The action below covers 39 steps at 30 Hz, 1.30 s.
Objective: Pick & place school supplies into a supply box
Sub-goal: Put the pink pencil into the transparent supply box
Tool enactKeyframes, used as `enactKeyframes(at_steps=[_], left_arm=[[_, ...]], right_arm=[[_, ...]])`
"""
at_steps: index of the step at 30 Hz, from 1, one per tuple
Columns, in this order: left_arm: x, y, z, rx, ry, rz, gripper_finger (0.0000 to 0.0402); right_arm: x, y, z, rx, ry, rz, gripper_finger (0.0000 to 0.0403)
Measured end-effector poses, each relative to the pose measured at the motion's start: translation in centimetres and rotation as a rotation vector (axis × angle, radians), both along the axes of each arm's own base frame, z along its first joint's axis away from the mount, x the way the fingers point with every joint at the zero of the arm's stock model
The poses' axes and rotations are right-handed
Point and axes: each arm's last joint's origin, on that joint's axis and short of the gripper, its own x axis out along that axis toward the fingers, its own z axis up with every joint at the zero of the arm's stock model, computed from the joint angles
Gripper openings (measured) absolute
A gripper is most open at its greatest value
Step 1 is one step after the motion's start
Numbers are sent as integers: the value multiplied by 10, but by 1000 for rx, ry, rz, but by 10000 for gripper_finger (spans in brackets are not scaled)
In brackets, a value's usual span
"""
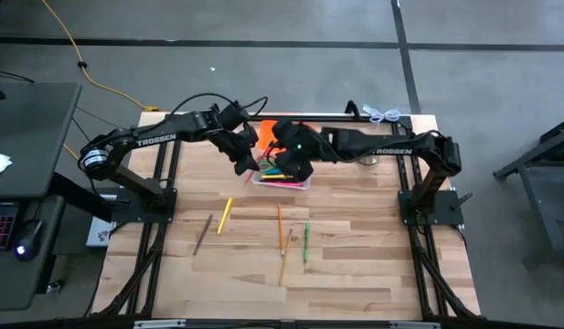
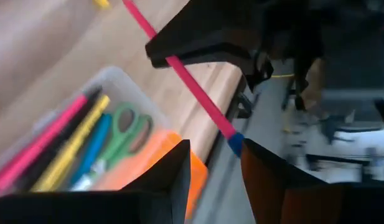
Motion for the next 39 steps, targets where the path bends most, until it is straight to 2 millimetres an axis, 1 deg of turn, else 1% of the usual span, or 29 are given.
enactKeyframes(at_steps=[3,5,10,16,22,26,28,31,39], left_arm=[[3,1,3,-50,-46,14,24],[4,1,5,-85,-54,27,24],[5,1,6,-143,-52,63,24],[9,-5,7,-177,-62,57,24],[10,-5,8,-218,-63,68,24],[12,-4,11,-238,-98,77,24],[13,-4,12,-243,-102,81,24],[13,-4,11,-245,-99,81,24],[12,-3,11,-247,-98,81,24]], right_arm=[[4,7,-3,-103,29,17,116],[7,10,-7,-133,52,37,116],[9,14,-6,-215,71,56,116],[10,14,-5,-251,73,72,116],[10,16,-4,-277,79,104,116],[14,16,-10,-283,85,111,115],[17,16,-14,-295,97,114,109],[20,17,-19,-324,115,108,90],[21,16,-19,-357,121,85,27]])
